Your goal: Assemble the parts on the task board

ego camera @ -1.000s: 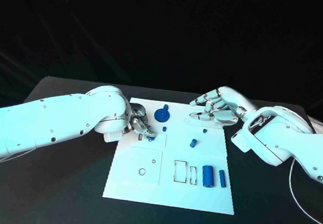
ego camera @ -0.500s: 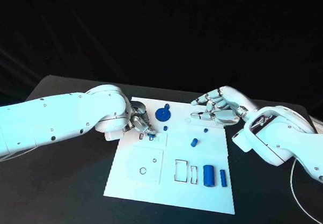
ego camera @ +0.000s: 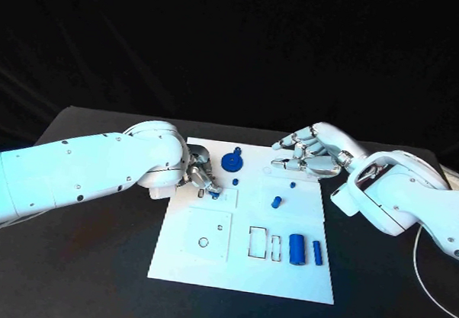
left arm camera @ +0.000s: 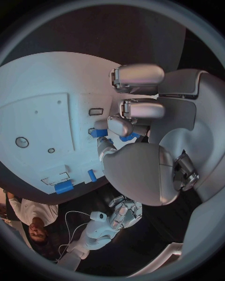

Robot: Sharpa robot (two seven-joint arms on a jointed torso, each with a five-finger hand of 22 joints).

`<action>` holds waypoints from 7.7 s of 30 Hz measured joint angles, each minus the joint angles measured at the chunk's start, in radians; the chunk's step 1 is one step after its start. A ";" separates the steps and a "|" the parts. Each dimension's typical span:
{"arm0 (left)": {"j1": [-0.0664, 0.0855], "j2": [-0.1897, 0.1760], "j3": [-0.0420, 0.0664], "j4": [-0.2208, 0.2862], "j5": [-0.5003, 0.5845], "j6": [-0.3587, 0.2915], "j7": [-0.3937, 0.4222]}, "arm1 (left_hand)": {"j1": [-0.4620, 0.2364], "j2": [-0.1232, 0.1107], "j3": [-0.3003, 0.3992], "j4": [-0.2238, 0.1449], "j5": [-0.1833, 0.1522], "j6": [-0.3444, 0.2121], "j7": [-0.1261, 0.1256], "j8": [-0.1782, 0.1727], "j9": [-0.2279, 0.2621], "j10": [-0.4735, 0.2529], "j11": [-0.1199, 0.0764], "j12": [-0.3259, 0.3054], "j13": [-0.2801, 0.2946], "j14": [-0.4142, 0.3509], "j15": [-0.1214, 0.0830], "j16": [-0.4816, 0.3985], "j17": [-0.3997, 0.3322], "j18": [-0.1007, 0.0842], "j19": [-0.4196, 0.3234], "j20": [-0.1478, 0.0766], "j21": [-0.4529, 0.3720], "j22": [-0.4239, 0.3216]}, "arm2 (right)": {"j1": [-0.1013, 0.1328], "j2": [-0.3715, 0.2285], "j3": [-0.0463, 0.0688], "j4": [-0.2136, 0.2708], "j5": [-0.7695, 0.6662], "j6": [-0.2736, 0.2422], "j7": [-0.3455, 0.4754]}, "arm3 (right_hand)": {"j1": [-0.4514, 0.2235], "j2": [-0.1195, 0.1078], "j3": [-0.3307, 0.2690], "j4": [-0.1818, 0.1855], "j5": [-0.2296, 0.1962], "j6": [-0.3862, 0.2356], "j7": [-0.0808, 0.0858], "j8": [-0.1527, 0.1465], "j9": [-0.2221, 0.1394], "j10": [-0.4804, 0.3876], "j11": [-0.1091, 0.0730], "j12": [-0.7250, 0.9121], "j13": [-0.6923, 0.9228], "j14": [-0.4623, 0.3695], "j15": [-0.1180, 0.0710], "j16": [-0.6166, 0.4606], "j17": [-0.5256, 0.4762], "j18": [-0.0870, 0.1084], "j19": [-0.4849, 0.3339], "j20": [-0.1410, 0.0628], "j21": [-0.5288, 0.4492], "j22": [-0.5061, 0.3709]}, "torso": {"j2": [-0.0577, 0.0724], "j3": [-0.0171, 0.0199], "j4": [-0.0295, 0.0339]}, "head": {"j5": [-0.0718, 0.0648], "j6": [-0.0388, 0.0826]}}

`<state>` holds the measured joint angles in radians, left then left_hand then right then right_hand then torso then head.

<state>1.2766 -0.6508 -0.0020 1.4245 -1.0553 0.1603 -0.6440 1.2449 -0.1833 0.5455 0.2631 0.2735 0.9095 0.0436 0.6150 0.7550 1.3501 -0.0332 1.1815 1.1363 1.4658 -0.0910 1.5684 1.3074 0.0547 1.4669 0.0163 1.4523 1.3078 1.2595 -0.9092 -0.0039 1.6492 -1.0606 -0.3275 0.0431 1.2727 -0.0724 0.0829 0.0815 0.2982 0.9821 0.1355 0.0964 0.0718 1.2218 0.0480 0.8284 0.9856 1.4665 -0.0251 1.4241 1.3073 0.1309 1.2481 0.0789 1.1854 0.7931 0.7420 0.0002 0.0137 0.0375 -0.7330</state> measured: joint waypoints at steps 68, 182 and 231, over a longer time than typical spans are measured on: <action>0.005 0.036 -0.004 -0.046 -0.034 0.073 -0.004 | -0.226 0.029 0.029 -0.105 0.040 0.065 -0.030 0.000 0.009 0.023 -0.016 0.019 0.023 0.000 0.000 0.000 0.000 0.000 0.000 0.000 0.000 0.000 | 0.000 0.000 0.000 -0.002 0.015 0.003 0.001 | -0.004 0.004 -0.006 0.006 0.021 0.000 0.000 0.004 0.000 0.000 0.000 -0.008 -0.017 0.000 0.000 -0.008 0.000 0.000 -0.004 -0.004 -0.019 -0.026 | 0.000 0.0012 -0.0015 | -0.005 -0.013; 0.092 0.147 0.000 -0.394 0.003 0.233 0.051 | -0.061 0.212 -0.520 0.009 -0.177 0.049 0.012 -0.138 -0.093 -0.055 0.015 -0.081 -0.094 -0.002 0.020 0.000 0.000 0.000 -0.005 0.020 -0.070 0.000 | -0.001 0.016 -0.001 -0.027 0.036 -0.036 0.009 | 0.004 0.012 -0.005 0.005 0.019 -0.004 0.003 0.004 -0.001 -0.032 0.003 -0.054 -0.059 0.000 0.000 -0.039 0.000 0.016 -0.036 0.000 -0.063 -0.091 | 0.000 0.0011 -0.0012 | 0.004 -0.003; 0.054 -0.040 -0.005 -0.095 0.128 0.056 0.068 | -0.043 0.070 0.025 -0.099 -0.049 0.023 0.012 -0.053 -0.063 -0.025 0.007 -0.086 -0.109 0.001 0.013 0.000 0.000 0.000 -0.002 0.016 -0.066 0.000 | -0.001 0.012 -0.004 -0.029 0.051 -0.030 0.021 | 0.009 0.017 0.002 0.012 0.079 -0.004 0.003 0.008 -0.001 -0.032 0.003 -0.050 -0.064 0.000 0.000 -0.043 0.000 0.016 -0.036 0.000 -0.067 -0.094 | -0.002 0.0022 0.0055 | 0.005 -0.012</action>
<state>1.3306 -0.6906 -0.0066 1.3291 -0.9273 0.2166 -0.5760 1.2015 -0.1133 0.5707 0.1636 0.2247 0.9326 0.0559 0.5617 0.6916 1.3252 -0.0261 1.0960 1.0271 1.4669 -0.0778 1.5684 1.3076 0.0545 1.4650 0.0322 1.3865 1.3079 1.2588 -0.8970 -0.0078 1.6202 -1.0091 -0.3577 0.0640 1.2821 -0.0554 0.0845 0.0938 0.3776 0.9786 0.1387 0.1042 0.0710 1.1894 0.0515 0.7781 0.9218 1.4665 -0.0251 1.3815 1.3073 0.1467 1.2124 0.0789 1.1189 0.6988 0.7397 0.0024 0.0192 0.0421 -0.7453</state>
